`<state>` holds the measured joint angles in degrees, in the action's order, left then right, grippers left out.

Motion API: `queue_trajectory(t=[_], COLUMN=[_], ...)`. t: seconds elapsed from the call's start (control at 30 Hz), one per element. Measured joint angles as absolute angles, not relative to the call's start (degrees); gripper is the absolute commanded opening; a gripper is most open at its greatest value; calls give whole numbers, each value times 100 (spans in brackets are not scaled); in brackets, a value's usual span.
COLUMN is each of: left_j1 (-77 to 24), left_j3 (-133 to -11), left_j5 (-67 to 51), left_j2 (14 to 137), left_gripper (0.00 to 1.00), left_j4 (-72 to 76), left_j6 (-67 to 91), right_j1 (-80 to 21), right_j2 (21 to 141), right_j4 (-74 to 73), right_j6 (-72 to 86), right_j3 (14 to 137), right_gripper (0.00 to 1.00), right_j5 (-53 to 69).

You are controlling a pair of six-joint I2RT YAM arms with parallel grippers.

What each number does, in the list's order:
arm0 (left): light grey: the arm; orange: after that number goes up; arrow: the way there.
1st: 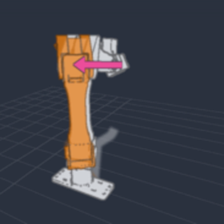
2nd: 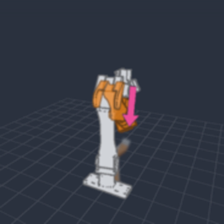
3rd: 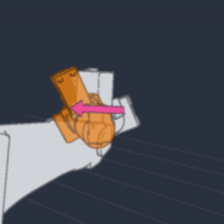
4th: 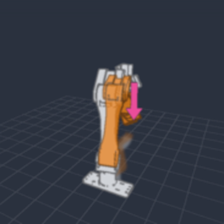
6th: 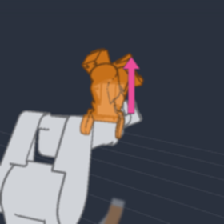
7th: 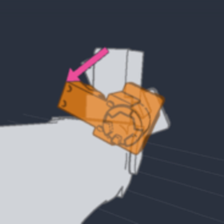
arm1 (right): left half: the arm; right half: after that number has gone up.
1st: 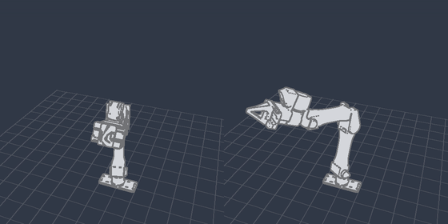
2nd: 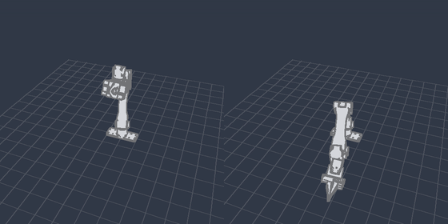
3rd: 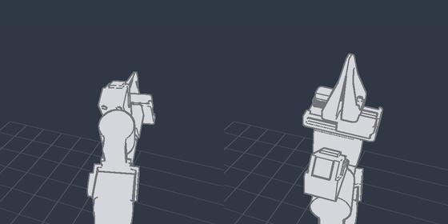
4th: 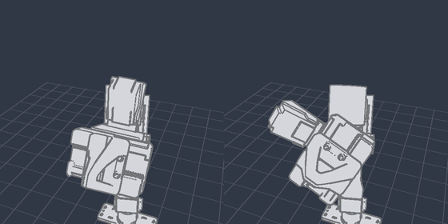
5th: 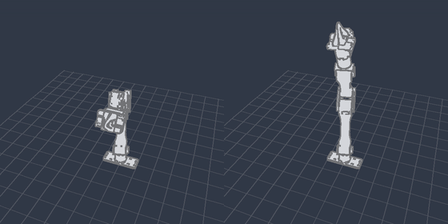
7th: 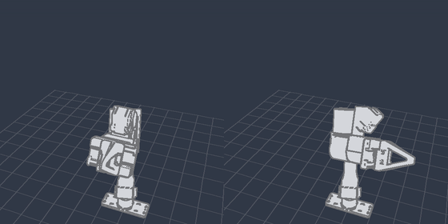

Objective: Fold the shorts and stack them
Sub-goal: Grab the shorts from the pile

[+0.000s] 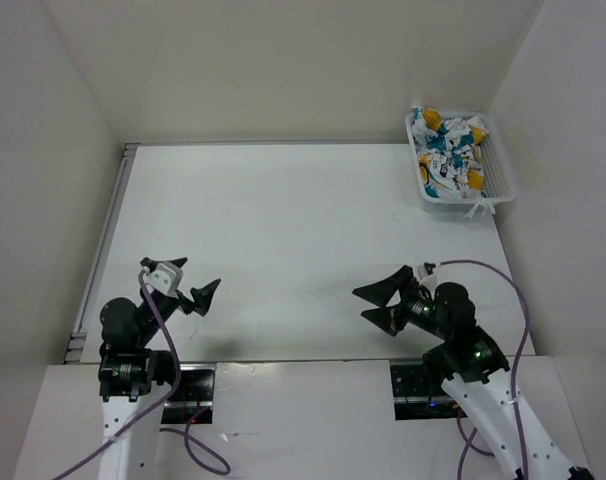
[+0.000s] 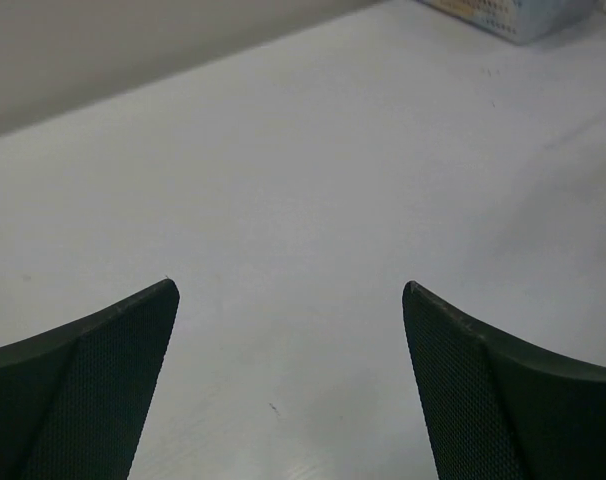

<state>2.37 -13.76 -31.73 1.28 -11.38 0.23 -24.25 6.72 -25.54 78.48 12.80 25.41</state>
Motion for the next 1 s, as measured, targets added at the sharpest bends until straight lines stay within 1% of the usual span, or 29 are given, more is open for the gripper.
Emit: queue_trajectory(t=[0.07, 0.13, 0.2, 0.27, 0.33, 0.43, 0.53, 0.57, 0.67, 0.83, 0.87, 0.9, 0.93, 0.97, 1.0], left_j1=[237, 231, 228, 224, 200, 119, -10, -34, -69, -69, -69, -69, -69, -69, -69], left_j3=[-2001, -2722, -3404, -4104, -4718, -5446, -5693, -5704, -5706, -5677, -5658, -5631, -5592, -5566, -5544], left_j5=[-2893, -2707, -2611, -2515, -2425, -2309, -2224, -2215, -2217, -2224, -2228, -2231, -2233, -2233, -2233], left_j2=[425, 1107, 2060, 3197, 4215, 5402, 5822, 5835, 5784, 5754, 5754, 5754, 5754, 5754, 5754], left_gripper=[99, 99, 99, 99, 99, 99, 99, 99, 99, 99, 99, 99, 99, 99, 99], left_j4=[-1223, -1544, -1979, -2471, -2882, -3509, -3948, -4049, -4235, -4235, -4230, -4230, -4226, -4235, -4237], left_j6=[19, 19, 14, 14, 19, 21, 21, 21, 19, 21, 21, 21, 21, 21, 21], right_j1=[-2432, -2443, -2453, -2342, -1951, -729, 395, 604, 812, 777, 810, 851, 899, 937, 965], right_j2=[1614, 3138, 4860, 6316, 7299, 8377, 9330, 9553, 9988, 10090, 10127, 10184, 10263, 10357, 10451], right_j4=[-2775, -3026, -3380, -3498, -3470, -3428, -3437, -3430, -3496, -3352, -3310, -3247, -3183, -3140, -3111], right_j6=[7472, 6836, 6101, 5363, 4668, 3874, 3306, 3162, 2746, 2209, 2132, 2060, 1966, 1883, 1833], right_j3=[2239, 3704, 5402, 6906, 7795, 8451, 8908, 8986, 9021, 8882, 8879, 8882, 8882, 8882, 8886], right_gripper=[100, 100, 100, 100, 100, 100, 100, 100, 100, 100, 97, 71, 47, 26, 0], right_j5=[2217, 1831, 1098, 309, -263, -910, -1439, -1573, -1946, -1955, -1892, -1833, -1767, -1712, -1669])
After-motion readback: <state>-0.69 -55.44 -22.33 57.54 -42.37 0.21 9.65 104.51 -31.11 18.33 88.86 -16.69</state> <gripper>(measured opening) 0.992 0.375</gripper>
